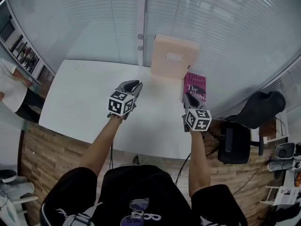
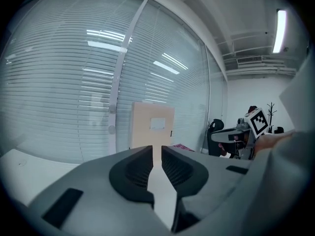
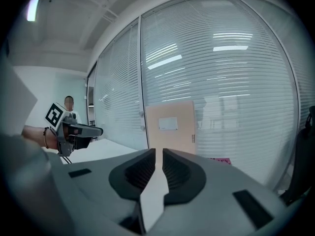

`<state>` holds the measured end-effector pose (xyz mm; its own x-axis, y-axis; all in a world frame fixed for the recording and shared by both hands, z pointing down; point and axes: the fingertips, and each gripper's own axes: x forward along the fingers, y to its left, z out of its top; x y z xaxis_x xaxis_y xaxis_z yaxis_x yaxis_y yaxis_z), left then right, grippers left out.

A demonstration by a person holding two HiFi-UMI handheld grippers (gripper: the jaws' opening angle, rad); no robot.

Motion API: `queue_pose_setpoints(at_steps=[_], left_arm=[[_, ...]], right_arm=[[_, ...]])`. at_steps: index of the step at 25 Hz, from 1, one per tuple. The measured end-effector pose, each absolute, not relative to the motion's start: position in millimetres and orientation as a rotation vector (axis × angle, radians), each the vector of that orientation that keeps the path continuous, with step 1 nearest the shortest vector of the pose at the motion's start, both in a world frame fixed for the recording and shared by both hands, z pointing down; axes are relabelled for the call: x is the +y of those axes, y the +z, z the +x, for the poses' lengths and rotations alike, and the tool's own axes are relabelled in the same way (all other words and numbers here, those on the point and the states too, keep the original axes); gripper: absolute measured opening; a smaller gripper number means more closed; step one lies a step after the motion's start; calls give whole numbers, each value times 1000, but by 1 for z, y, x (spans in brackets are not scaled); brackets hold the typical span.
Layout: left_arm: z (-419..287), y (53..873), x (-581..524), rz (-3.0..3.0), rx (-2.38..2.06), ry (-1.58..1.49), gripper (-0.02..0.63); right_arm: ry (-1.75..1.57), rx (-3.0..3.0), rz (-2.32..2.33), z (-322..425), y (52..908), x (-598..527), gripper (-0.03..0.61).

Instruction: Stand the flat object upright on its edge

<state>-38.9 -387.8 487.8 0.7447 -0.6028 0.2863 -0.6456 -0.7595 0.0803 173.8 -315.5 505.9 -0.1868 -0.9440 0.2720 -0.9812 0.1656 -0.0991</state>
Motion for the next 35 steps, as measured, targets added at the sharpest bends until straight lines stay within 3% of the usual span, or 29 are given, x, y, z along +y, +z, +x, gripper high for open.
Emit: queue_pose_setpoints(at_steps=[16, 35], left_arm=[[-40, 505, -336, 2749, -950, 364, 21], [-30, 508, -318, 2762, -938, 368, 21]], right_arm=[[390, -2338, 1853, 152, 513, -279, 23], [398, -2363, 1781, 150, 521, -264, 21]])
